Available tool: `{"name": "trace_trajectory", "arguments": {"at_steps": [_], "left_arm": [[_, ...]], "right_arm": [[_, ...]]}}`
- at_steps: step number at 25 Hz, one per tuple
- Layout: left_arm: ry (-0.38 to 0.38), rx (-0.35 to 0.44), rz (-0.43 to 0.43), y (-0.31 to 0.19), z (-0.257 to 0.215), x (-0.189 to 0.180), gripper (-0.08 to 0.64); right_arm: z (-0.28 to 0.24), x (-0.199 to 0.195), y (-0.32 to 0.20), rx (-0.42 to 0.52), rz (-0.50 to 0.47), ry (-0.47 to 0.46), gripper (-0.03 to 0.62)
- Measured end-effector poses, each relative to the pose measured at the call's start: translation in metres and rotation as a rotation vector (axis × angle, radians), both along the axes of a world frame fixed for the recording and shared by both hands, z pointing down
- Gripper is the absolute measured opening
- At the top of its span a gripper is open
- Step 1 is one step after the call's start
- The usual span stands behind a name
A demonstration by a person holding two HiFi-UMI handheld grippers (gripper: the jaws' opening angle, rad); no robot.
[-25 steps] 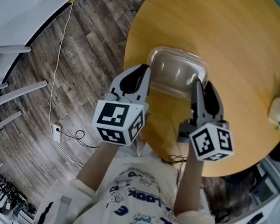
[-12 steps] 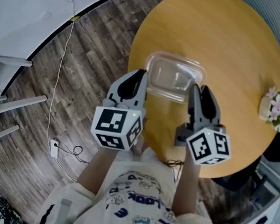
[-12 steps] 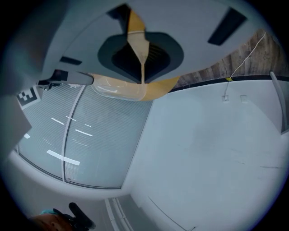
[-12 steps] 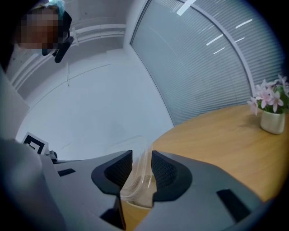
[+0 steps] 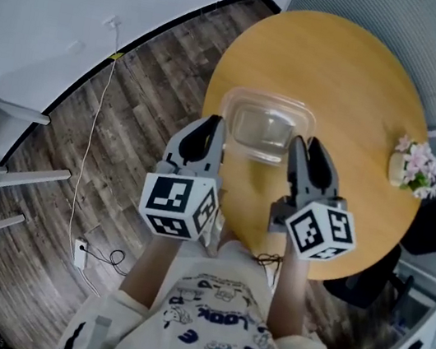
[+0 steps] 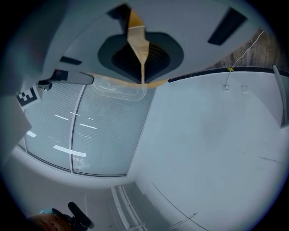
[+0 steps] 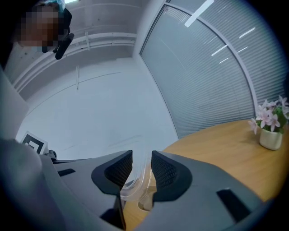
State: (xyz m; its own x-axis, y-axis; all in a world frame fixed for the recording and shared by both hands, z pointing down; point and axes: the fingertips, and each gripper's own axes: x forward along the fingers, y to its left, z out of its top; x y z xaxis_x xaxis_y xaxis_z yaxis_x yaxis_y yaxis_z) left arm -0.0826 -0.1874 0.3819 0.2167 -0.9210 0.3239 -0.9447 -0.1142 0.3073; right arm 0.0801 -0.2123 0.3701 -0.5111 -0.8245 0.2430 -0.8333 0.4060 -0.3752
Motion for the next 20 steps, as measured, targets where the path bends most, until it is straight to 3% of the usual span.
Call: {"name": "trace_trajectory", "arguments": {"at_steps": [20], "left_arm": [[-0.022, 0.190, -0.005, 0.026, -0.085, -0.006, 0.023]], "right_arm": [[-0.083, -0.005, 0.031, 0.190, 0.007, 0.001, 0.130]]}}
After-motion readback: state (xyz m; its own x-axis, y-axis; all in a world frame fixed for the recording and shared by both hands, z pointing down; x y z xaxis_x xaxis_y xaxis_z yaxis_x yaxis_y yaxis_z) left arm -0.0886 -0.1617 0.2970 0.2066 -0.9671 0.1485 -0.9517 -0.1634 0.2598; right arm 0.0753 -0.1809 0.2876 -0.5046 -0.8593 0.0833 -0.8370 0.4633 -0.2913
